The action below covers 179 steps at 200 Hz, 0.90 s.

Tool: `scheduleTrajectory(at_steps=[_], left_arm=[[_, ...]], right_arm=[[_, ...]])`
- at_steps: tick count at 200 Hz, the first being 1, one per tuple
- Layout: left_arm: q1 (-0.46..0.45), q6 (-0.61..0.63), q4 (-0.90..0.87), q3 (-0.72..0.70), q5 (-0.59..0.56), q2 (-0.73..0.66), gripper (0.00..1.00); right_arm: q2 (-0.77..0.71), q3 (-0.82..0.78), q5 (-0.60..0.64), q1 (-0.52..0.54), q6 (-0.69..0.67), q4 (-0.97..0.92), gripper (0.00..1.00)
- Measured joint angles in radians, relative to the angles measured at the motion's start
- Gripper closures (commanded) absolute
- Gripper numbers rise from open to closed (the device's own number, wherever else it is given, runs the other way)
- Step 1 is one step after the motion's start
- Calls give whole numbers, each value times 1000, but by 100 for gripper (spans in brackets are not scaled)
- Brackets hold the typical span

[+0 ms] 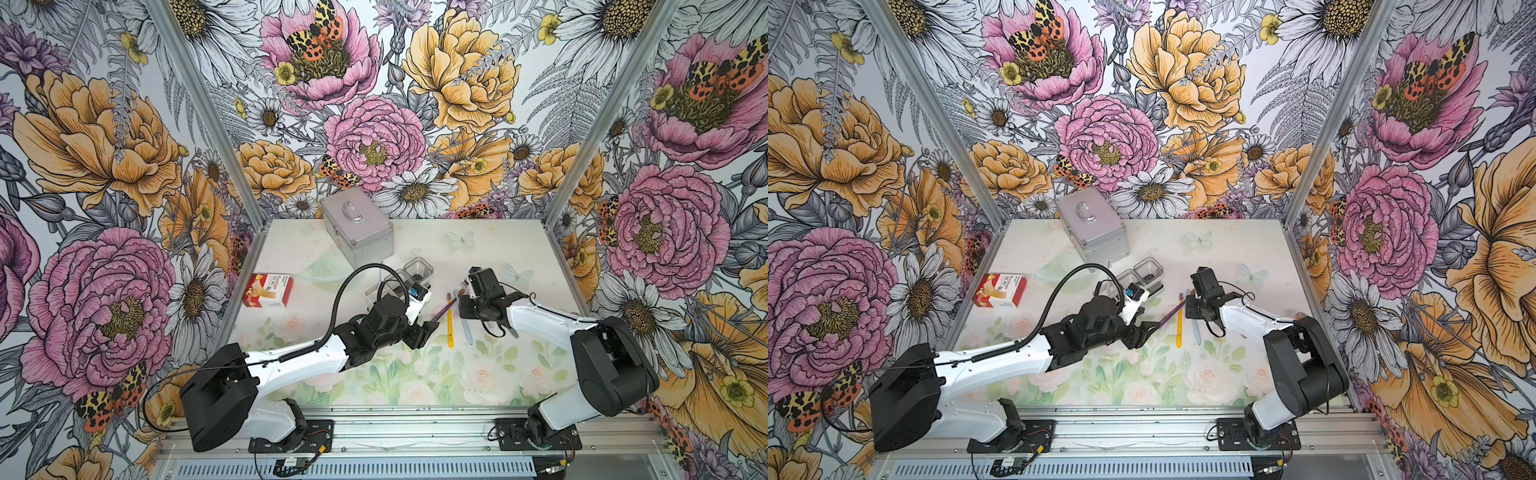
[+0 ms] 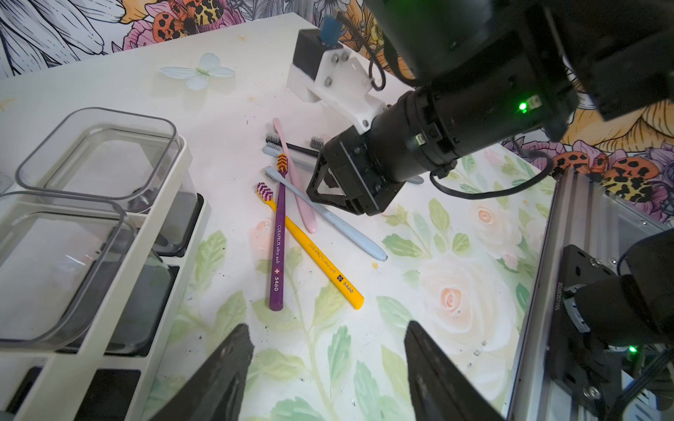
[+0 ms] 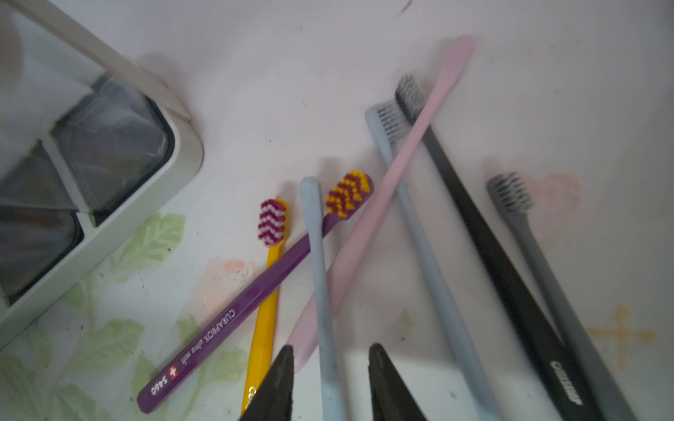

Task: Place the toothbrush into the toothbrush holder
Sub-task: Pick up the toothbrush from the center of the board.

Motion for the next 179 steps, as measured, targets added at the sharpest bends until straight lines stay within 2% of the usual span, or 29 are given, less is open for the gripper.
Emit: scheduleTrajectory(at_steps=[60,92,144,179], left_arm=[[34,-18,17,-23,18,-18,31],[44,-31,23,-24,34,-18,31],[49,-35,30,-31,48,-18,31],[92,-100,7,-19,60,-13,31]], right_arm=[[52,-15,-17,19,5,0,67],[83,11,-9,23,21,2,100],[79,16,-10,29,24,2,100],[-16,6,-54,39,23,-15,100]])
